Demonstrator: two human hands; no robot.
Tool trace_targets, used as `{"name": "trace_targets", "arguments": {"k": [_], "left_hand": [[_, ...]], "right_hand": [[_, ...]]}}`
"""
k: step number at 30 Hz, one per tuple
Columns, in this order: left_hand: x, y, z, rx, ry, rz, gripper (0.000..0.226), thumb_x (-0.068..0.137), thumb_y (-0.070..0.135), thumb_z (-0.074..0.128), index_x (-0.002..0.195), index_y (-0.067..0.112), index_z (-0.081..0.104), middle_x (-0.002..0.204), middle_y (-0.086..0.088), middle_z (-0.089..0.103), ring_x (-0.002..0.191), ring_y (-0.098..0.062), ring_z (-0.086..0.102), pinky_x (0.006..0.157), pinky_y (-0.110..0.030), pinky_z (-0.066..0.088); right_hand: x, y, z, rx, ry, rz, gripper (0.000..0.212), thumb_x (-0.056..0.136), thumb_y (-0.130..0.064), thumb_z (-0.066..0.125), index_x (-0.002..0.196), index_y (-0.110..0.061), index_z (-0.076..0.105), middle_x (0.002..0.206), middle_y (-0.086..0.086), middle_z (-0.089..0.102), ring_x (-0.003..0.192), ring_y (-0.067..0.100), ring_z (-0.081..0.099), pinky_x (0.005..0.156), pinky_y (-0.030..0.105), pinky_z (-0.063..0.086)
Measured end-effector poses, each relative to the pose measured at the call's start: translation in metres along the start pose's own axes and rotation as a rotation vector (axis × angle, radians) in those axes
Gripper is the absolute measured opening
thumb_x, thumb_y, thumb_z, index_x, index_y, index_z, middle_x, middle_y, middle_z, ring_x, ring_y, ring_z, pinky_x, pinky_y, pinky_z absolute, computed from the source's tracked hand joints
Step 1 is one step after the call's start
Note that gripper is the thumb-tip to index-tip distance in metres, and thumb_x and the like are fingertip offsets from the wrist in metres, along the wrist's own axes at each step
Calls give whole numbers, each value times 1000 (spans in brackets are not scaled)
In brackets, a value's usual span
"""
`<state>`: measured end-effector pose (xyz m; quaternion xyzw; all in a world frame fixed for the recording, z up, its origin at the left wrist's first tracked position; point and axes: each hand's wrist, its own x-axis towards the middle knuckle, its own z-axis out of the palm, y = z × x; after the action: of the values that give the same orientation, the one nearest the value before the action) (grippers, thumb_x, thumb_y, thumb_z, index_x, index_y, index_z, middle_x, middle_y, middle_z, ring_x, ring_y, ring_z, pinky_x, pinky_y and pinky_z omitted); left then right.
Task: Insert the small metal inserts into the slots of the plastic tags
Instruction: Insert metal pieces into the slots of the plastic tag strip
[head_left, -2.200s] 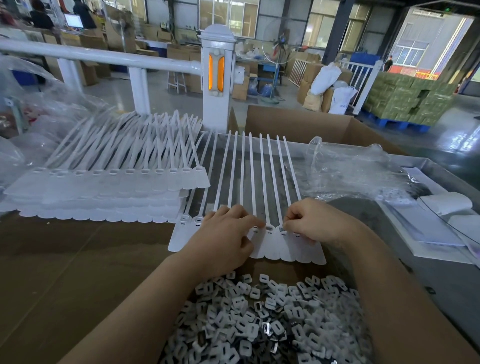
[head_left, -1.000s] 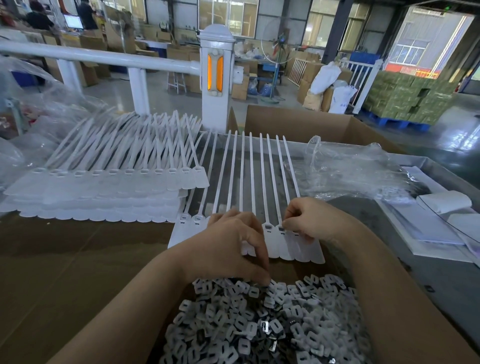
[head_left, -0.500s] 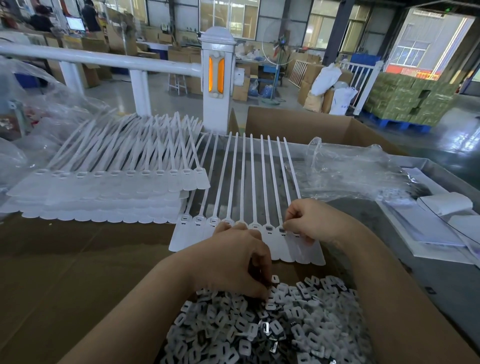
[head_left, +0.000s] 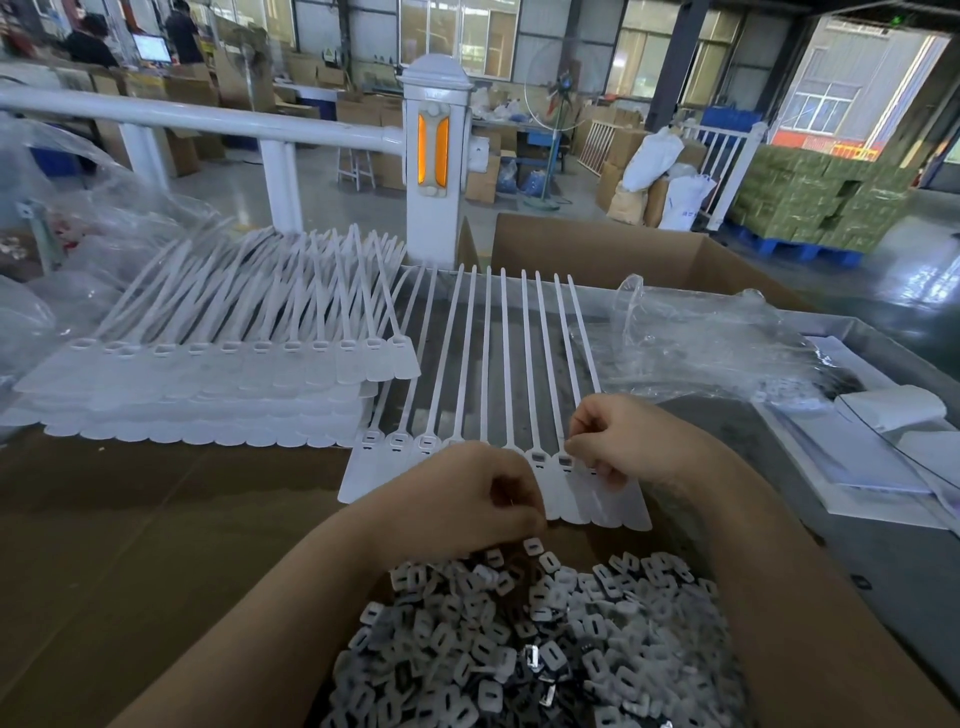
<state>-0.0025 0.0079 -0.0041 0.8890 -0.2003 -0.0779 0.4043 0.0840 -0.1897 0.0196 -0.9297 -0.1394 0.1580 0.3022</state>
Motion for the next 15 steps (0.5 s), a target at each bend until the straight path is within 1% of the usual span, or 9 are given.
{"name": "trace_targets", "arguments": {"k": [2, 4, 6, 8, 11, 15], "left_hand": [[2, -3, -2, -124, 87, -55, 8, 88, 26, 71, 83, 31, 69, 84, 16, 72, 78, 0, 67, 71, -15, 53], [3, -4, -4, -243, 129, -121, 4, 87, 23, 73, 85, 25, 70, 83, 9, 75, 77, -5, 70, 71, -18, 55], [2, -5, -5, -316, 107, -156, 3, 85, 20, 74, 86, 21, 71, 82, 4, 76, 75, -8, 72, 65, -13, 52], [2, -4, -5, -390, 87, -185, 6, 85, 18, 75, 88, 16, 71, 83, 1, 77, 74, -10, 73, 62, -13, 51], [2, -5, -7, -548, 121, -245, 14, 84, 14, 77, 93, 11, 67, 85, -6, 77, 78, -18, 75, 63, -19, 55], [2, -7, -8, -617, 185, -275, 23, 80, 15, 81, 93, 9, 63, 84, -9, 77, 76, -19, 75, 64, -22, 57]], "right_hand": [[1, -1, -1, 29, 10, -40, 2, 96, -14, 61, 95, -15, 62, 85, 5, 67, 64, 9, 62, 53, 16, 50], [0, -2, -3, 67, -26, -102, 3, 94, -15, 64, 96, -17, 65, 84, 3, 68, 62, 5, 63, 56, 17, 51], [-3, -5, -5, 123, -121, -162, 3, 92, -15, 67, 95, -18, 68, 80, 1, 71, 62, 3, 64, 57, 19, 52], [-7, -9, -6, 165, -243, -203, 4, 91, -15, 69, 94, -18, 70, 79, -1, 73, 67, 5, 65, 57, 20, 53], [-10, -14, -6, 162, -375, -210, 6, 91, -13, 70, 96, -16, 71, 83, 3, 75, 71, 8, 66, 59, 21, 54], [-12, -18, -4, 111, -411, -186, 7, 91, -15, 70, 98, -14, 71, 83, 2, 75, 72, 8, 66, 57, 21, 53]]}}
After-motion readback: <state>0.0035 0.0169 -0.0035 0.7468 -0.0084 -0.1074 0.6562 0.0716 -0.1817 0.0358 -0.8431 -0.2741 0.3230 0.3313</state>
